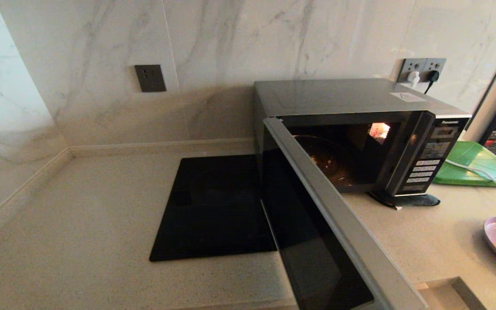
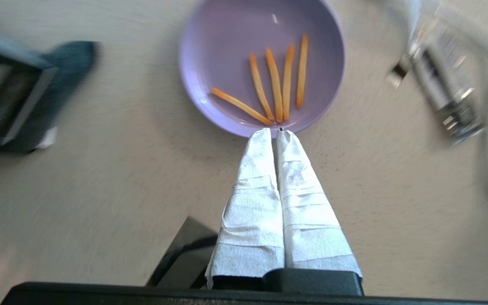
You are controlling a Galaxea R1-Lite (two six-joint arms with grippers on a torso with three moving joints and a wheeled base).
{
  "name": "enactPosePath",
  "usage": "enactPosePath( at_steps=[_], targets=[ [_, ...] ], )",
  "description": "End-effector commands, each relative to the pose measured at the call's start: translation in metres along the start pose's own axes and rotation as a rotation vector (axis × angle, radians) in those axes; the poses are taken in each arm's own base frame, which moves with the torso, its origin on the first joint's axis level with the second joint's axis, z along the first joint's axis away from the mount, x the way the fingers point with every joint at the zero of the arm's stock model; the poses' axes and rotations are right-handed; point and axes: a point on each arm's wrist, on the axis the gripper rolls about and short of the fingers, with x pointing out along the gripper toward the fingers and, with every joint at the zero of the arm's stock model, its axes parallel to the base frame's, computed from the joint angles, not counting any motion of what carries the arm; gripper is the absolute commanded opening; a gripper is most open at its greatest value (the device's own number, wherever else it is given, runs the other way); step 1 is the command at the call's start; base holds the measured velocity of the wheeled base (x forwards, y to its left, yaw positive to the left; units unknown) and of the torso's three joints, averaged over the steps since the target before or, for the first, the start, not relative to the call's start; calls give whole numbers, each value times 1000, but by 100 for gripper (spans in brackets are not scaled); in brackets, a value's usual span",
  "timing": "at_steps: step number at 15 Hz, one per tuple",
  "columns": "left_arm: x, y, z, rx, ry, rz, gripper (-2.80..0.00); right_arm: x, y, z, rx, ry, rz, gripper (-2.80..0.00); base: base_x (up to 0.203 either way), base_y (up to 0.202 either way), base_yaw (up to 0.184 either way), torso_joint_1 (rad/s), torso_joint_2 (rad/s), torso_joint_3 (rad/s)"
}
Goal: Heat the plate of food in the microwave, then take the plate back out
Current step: Put the plate in the microwave oven
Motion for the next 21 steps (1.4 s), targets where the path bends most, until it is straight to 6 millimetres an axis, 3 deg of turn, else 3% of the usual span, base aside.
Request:
enactPosePath(
  at_steps=[1,2,5,8,9,14,18,21],
  targets=[
    [0,0,0,-1,-1,1,-280,59,3,2,45,140,-62,-280,0,0,0,0,0,0],
    [0,0,0,-1,-1,1,-280,61,3,1,56,164,-40,-280,0,0,0,0,0,0],
    [0,0,0,-1,-1,1,-280,35,15,-5,-43,196,201,-280,0,0,0,0,0,0],
    [0,0,0,-1,-1,0,-280,61,20,-9,24,245,101,-280,0,0,0,0,0,0],
    [0,0,0,-1,-1,1,-280,70,16,-9,50,254,61,0,0,0,0,0,0,0],
    [0,0,0,-1,-1,0,-280,87,-12,3,163,216,-6,0,0,0,0,0,0,0],
    [0,0,0,-1,-1,0,-280,132,-44,12,385,267,-114,0,0,0,0,0,0,0],
    [0,0,0,-1,-1,0,-280,154,-70,10,469,314,-170,0,0,0,0,0,0,0]
  ],
)
